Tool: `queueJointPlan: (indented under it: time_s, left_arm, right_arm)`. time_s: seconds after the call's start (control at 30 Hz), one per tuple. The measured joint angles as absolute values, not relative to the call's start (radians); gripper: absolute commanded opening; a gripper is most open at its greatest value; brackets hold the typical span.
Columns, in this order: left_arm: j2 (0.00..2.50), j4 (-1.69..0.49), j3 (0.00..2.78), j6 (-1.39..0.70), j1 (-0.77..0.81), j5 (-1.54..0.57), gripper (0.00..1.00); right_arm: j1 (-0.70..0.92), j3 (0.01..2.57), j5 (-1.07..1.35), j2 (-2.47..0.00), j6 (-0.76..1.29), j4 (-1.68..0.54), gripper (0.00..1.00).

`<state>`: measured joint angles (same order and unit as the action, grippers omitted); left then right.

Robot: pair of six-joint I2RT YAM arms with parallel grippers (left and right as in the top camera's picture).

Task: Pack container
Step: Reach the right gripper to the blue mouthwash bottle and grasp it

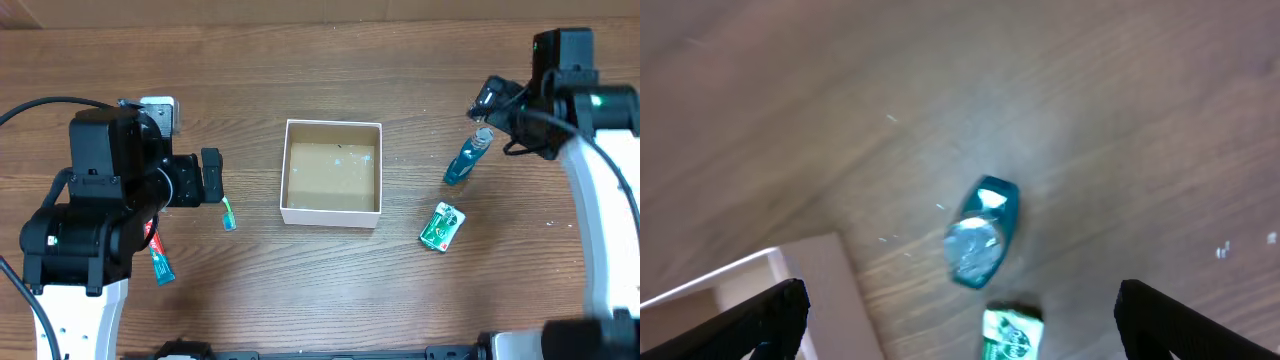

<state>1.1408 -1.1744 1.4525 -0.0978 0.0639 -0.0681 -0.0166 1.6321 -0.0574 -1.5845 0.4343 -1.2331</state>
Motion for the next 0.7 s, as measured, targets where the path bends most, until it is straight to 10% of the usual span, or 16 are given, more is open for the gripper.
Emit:
queueJointPlan:
  time_s: [0.7]
  left_arm:
    - [1.153, -1.175, 1.452, -0.098, 0.064, -0.068, 1.0]
  right_arm:
    - [-0.039, 1.575, -0.025, -1.809, 0.47, -1.215, 1.0]
